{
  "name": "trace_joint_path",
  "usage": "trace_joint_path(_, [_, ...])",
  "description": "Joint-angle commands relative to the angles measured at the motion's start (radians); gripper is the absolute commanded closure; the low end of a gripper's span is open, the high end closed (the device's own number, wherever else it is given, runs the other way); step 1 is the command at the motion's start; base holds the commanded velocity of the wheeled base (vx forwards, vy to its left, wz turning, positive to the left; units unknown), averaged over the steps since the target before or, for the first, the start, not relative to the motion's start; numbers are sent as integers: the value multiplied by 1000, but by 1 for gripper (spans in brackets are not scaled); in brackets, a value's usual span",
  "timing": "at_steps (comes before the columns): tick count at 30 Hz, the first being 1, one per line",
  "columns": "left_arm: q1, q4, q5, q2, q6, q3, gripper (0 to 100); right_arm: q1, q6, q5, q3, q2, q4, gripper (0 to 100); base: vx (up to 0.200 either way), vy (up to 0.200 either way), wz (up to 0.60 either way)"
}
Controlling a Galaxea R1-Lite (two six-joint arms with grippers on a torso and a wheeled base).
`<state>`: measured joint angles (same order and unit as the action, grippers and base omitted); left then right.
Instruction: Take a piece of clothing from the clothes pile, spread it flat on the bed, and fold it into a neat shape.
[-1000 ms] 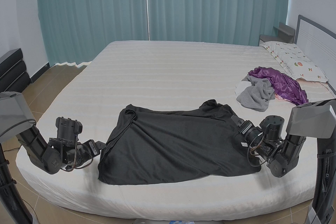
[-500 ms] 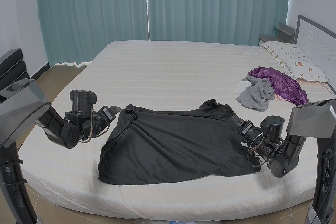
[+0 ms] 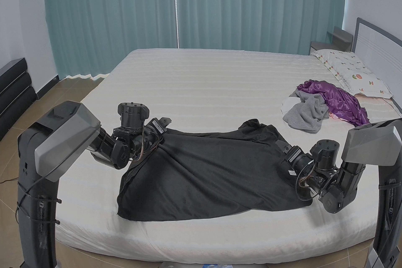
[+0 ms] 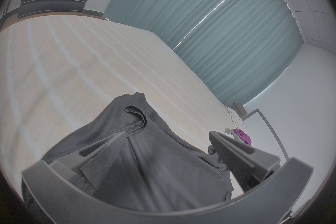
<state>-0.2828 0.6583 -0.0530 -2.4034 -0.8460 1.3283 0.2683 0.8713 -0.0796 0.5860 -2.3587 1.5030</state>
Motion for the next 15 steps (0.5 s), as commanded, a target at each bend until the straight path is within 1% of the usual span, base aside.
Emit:
trace_joint_path(1, [-9,0,-21,-100,-2,75,0,2,0,0,2,-11,0,0,0,0,0])
trace_joint_path(15, [-6,3,-22,-149,-22,111,0,9,2,-2,2,-14,0,0,0,0,0])
